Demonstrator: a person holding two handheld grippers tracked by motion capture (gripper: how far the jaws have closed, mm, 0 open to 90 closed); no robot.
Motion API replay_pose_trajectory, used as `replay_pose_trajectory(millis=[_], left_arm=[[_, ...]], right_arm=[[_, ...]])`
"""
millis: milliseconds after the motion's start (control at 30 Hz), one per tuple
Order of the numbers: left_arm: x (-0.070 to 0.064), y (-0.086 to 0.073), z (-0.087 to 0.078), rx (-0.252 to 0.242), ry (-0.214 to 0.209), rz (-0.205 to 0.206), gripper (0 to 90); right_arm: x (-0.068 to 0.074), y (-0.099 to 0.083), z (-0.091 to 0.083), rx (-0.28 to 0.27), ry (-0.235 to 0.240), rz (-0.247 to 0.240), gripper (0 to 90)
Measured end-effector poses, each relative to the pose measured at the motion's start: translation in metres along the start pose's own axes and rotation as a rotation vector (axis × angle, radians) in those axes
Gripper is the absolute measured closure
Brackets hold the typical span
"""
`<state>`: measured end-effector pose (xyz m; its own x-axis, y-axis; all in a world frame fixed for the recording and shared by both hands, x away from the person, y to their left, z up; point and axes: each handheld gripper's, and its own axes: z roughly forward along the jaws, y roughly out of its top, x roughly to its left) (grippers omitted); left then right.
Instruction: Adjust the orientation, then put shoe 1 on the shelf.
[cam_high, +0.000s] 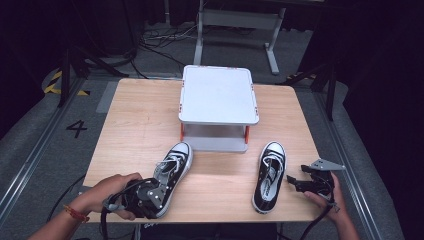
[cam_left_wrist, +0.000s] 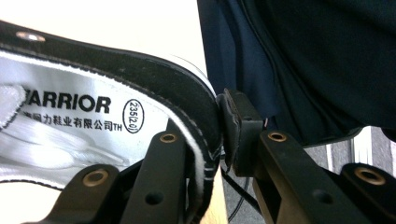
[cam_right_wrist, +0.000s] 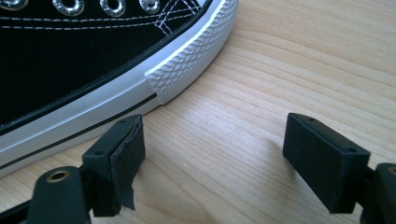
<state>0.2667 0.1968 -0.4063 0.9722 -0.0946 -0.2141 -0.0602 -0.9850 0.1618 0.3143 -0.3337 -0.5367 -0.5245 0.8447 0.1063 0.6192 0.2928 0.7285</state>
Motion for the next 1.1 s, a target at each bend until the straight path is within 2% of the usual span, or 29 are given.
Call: replay_pose_trajectory(millis=[33, 67, 167, 233, 267, 300, 400, 467, 500, 533, 600, 633, 667, 700, 767, 900, 933, 1000, 1067, 1100], left_arm=[[0.000, 0.000, 0.000, 0.000, 0.000, 0.000, 78.1], [-0.003, -0.004, -0.003, -0.018, 0.009, -0.027, 77.9], [-0.005, -0.008, -0.009, -0.030, 0.026, -0.041, 77.6], [-0.008, -0.014, -0.016, -0.059, 0.039, -0.066, 77.4], [-0.010, -0.017, -0.020, -0.084, 0.050, -0.093, 77.3], [-0.010, -0.017, -0.020, -0.084, 0.050, -0.093, 77.4], [-0.011, -0.022, -0.024, -0.088, 0.086, -0.140, 77.5], [-0.008, -0.025, -0.027, -0.098, 0.103, -0.190, 77.3], [-0.008, -0.025, -0.027, -0.098, 0.103, -0.190, 77.2], [-0.005, -0.027, -0.029, -0.109, 0.114, -0.216, 77.2], [0.002, -0.029, -0.034, -0.110, 0.144, -0.234, 77.1], [0.002, -0.029, -0.034, -0.110, 0.144, -0.234, 77.2], [0.009, -0.031, -0.040, -0.109, 0.169, -0.244, 77.2], [0.009, -0.031, -0.040, -0.109, 0.169, -0.244, 77.2], [0.017, -0.034, -0.049, -0.116, 0.197, -0.259, 77.2], [0.026, -0.034, -0.061, -0.117, 0.220, -0.260, 77.0], [0.034, -0.033, -0.069, -0.118, 0.238, -0.261, 77.0], [0.037, -0.033, -0.072, -0.110, 0.249, -0.258, 77.0], [0.047, -0.031, -0.085, -0.116, 0.268, -0.262, 76.9], [0.047, -0.031, -0.085, -0.116, 0.268, -0.262, 76.8]], right_arm=[[0.000, 0.000, 0.000, 0.000, 0.000, 0.002, 21.5], [0.000, 0.000, 0.000, 0.000, 0.000, 0.002, 21.4], [0.000, 0.000, 0.000, 0.000, 0.002, 0.001, 21.5], [0.000, 0.000, 0.000, 0.000, 0.002, 0.001, 21.5], [-0.001, 0.000, 0.000, 0.001, 0.006, -0.002, 21.5], [-0.001, 0.000, 0.000, 0.001, 0.006, -0.002, 21.5], [-0.001, 0.001, 0.001, 0.001, 0.007, -0.005, 21.4], [-0.001, 0.001, 0.001, 0.001, 0.009, -0.004, 21.4], [-0.001, 0.001, 0.001, 0.001, 0.009, -0.004, 21.4], [-0.001, 0.001, 0.001, 0.000, 0.009, -0.004, 21.4], [-0.001, 0.001, 0.001, 0.001, 0.009, -0.004, 21.4], [-0.001, 0.001, 0.001, 0.001, 0.009, -0.004, 21.4], [-0.001, 0.001, 0.001, 0.001, 0.008, -0.004, 21.4], [-0.001, 0.001, 0.001, 0.001, 0.008, -0.004, 21.4], [-0.001, 0.001, 0.001, 0.000, 0.008, -0.005, 21.4], [-0.001, 0.001, 0.001, 0.000, 0.008, -0.005, 21.4], [-0.001, 0.001, 0.001, 0.001, 0.009, -0.005, 21.4], [-0.001, 0.001, 0.001, 0.000, 0.009, -0.005, 21.4], [-0.001, 0.001, 0.001, 0.001, 0.009, -0.006, 21.4], [-0.001, 0.001, 0.001, 0.001, 0.009, -0.006, 21.4]])
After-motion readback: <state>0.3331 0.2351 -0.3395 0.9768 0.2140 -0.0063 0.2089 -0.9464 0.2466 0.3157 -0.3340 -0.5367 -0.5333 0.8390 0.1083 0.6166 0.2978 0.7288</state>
